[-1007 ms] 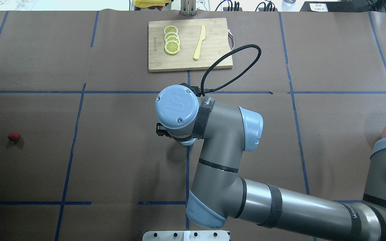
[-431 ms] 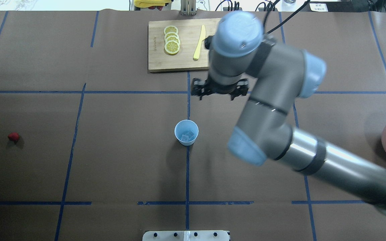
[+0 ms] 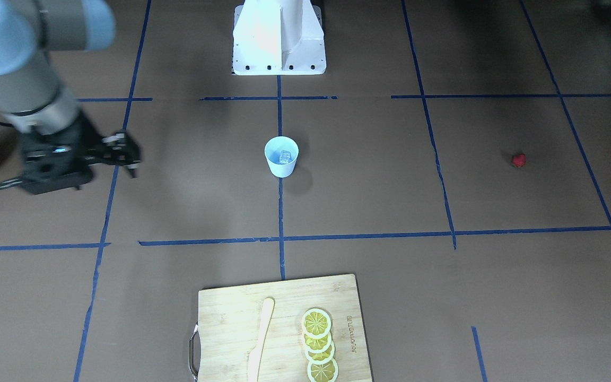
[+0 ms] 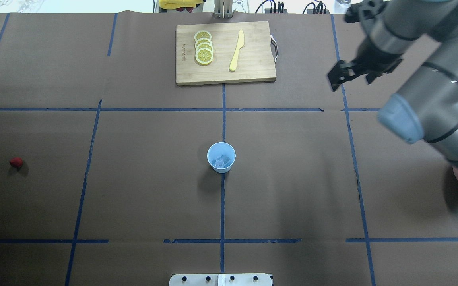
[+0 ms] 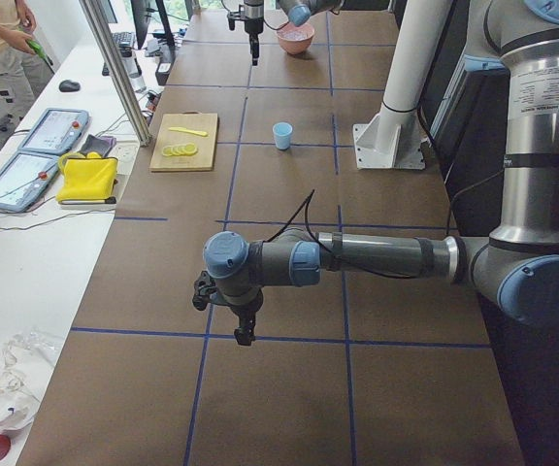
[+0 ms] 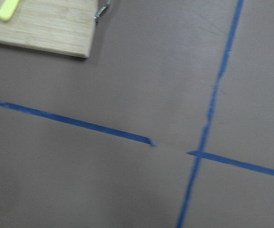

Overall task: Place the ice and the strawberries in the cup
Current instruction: 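Move the right gripper back over the pink ice bowl, then lower the left gripper onto the red strawberry and grasp it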

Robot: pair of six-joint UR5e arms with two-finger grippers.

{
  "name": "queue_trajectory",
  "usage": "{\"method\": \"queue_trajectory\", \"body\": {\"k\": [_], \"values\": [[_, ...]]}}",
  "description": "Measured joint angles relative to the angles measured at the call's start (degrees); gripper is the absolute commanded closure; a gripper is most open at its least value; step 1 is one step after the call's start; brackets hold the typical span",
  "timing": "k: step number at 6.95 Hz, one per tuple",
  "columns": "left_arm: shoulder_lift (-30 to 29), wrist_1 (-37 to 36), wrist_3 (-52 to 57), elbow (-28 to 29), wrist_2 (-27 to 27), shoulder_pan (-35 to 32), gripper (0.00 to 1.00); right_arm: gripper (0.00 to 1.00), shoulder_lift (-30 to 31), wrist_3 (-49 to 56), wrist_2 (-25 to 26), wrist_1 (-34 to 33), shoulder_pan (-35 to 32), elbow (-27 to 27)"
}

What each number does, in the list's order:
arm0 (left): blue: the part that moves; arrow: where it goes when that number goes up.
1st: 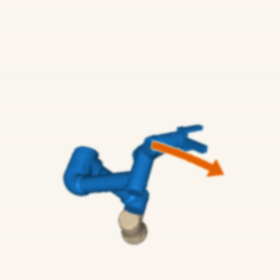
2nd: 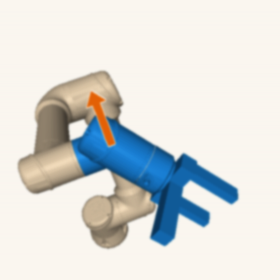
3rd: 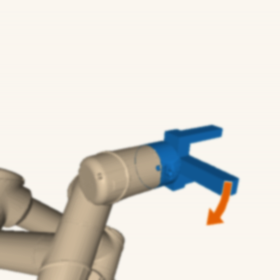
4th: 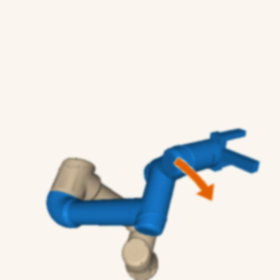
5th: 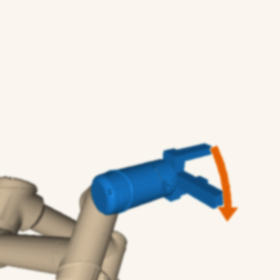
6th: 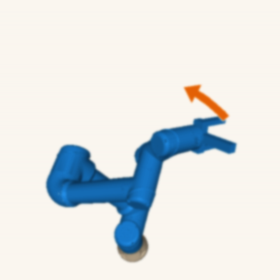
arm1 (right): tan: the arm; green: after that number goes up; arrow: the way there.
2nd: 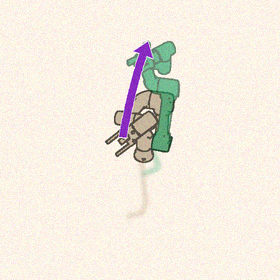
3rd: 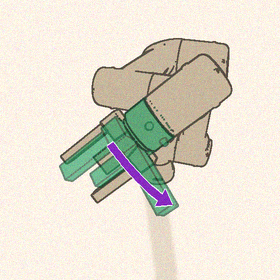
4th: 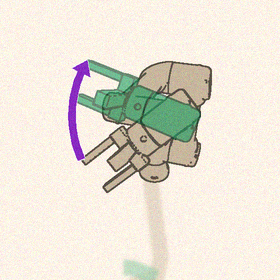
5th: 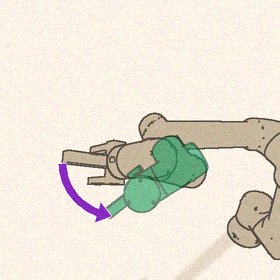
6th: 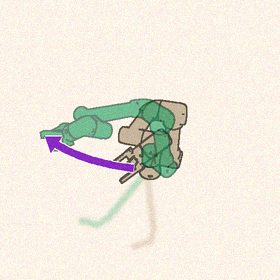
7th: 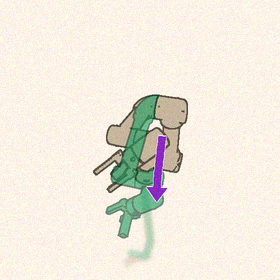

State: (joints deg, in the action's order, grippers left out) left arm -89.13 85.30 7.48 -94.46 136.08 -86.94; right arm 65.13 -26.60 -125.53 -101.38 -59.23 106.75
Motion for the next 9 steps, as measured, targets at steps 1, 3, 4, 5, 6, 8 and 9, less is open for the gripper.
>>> {"method": "queue_trajectory", "body": {"k": [1,3,4,5,6,8,9], "values": [[-1.10,1.28,-0.01,-0.30,0.11,0.00,0.00,0.01,5.71,12.01,-3.58,0.00,-6.72,0.27],[-1.53,5.11,0.05,-0.98,0.37,-0.06,0.00,0.01,15.99,32.17,-6.28,0.07,-17.10,0.22],[-1.55,6.14,0.07,-1.09,0.40,-0.05,0.00,0.01,21.06,40.40,-6.56,0.13,-21.27,0.17],[-1.61,6.54,0.06,-1.21,0.43,-0.01,0.00,0.01,26.37,46.95,-6.59,0.23,-25.11,0.06],[-1.64,6.67,0.09,-1.26,0.45,0.01,0.00,0.01,30.88,51.52,-6.52,0.33,-28.98,-0.22],[-1.69,7.08,0.08,-2.07,0.42,0.02,0.00,0.01,35.94,53.28,-6.56,0.38,-34.05,-0.54],[-1.54,7.52,-0.50,-3.61,0.44,0.18,0.00,0.01,36.61,49.97,-6.55,0.44,-34.72,-0.27]]}}
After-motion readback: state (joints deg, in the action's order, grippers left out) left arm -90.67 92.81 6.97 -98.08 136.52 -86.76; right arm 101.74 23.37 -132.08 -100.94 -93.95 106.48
